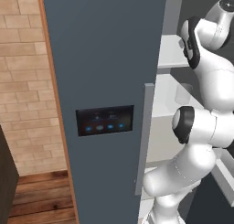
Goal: Place the condiment bottle and mustard from the counter to the top shelf of the fridge. If the existing items in the fridge are on the top shelf, move them to other shelves.
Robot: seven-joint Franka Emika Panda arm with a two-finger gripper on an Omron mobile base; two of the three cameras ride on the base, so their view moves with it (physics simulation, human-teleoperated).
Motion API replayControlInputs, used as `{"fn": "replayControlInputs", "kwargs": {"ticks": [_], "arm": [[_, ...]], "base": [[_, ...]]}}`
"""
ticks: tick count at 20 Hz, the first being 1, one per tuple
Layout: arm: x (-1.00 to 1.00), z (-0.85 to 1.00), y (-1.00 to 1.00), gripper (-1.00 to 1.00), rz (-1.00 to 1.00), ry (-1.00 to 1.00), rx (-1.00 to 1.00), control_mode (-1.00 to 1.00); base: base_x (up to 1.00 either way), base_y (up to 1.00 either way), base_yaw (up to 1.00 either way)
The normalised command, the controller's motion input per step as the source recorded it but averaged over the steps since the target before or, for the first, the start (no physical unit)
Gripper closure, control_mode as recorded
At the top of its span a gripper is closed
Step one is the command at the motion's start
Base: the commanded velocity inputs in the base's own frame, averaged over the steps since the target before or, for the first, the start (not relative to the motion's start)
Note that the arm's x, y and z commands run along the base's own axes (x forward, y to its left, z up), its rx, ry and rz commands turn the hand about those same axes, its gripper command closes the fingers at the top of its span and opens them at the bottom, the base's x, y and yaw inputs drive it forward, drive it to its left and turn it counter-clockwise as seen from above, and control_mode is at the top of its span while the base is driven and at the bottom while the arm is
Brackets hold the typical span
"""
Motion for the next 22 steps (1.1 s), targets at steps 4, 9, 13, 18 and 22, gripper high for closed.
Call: {"fn": "replayControlInputs", "kwargs": {"ticks": [4, 9, 13, 18, 22], "arm": [[0.01, 0.0, 0.0, -1.0, 0.0, -0.12, -0.01, -1.0], [0.0, 0.0, 0.08, -1.0, 0.0, -0.25, -0.03, -1.0], [-0.78, 0.0, 0.32, -1.0, -0.01, -0.36, -0.01, -1.0], [-1.0, 0.03, 0.82, -1.0, -0.04, -0.37, -0.01, -1.0], [-1.0, 0.4, 0.93, -1.0, 0.0, -0.24, -0.1, -1.0]], "base": [[0.0, 0.0, 0.0], [0.0, 0.0, 0.0], [0.0, 0.0, 0.0], [0.0, 0.0, 0.0], [0.0, 0.0, 0.0]]}}
